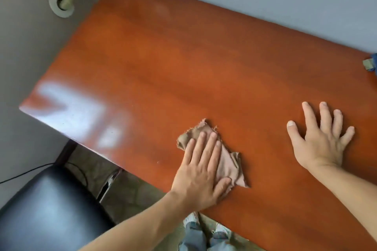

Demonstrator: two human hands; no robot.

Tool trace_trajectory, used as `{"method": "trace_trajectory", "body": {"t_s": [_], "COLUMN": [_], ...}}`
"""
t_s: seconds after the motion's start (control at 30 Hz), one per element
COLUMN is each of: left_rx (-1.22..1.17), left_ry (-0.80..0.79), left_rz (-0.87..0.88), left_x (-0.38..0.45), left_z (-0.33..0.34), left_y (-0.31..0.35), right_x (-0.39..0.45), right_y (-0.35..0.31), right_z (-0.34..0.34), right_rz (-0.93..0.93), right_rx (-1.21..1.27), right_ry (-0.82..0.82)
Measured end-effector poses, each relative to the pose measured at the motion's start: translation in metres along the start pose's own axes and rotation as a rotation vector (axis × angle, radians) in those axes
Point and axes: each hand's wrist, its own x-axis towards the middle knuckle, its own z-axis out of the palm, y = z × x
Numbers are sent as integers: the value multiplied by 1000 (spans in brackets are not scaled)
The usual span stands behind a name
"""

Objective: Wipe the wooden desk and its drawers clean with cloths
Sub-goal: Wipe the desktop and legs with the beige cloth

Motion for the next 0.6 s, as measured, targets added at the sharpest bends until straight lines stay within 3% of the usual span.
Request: {"method": "trace_trajectory", "body": {"t_s": [0.07,0.1,0.27,0.33,0.4,0.53,0.6], "left_rx": [8,24,-43,-129,-106,-3,19], "left_ry": [19,41,-8,32,66,-13,-10], "left_rz": [9,-75,-775,-921,-832,-137,-64], "left_x": [-20,-23,-31,-27,-23,-72,-88], "left_z": [2,0,-34,-40,-31,0,0], "left_y": [-25,-52,-232,-254,-214,-83,-92], "right_x": [-4,-7,-18,-22,-24,-35,-34], "right_y": [-2,-5,-46,-97,-167,-247,-246], "right_z": [0,-1,-10,-8,1,24,27], "right_rz": [-7,-3,-51,-166,-209,37,62], "right_rx": [-24,-37,-101,-90,-46,30,49], "right_ry": [1,8,87,68,-24,-39,-2]}}
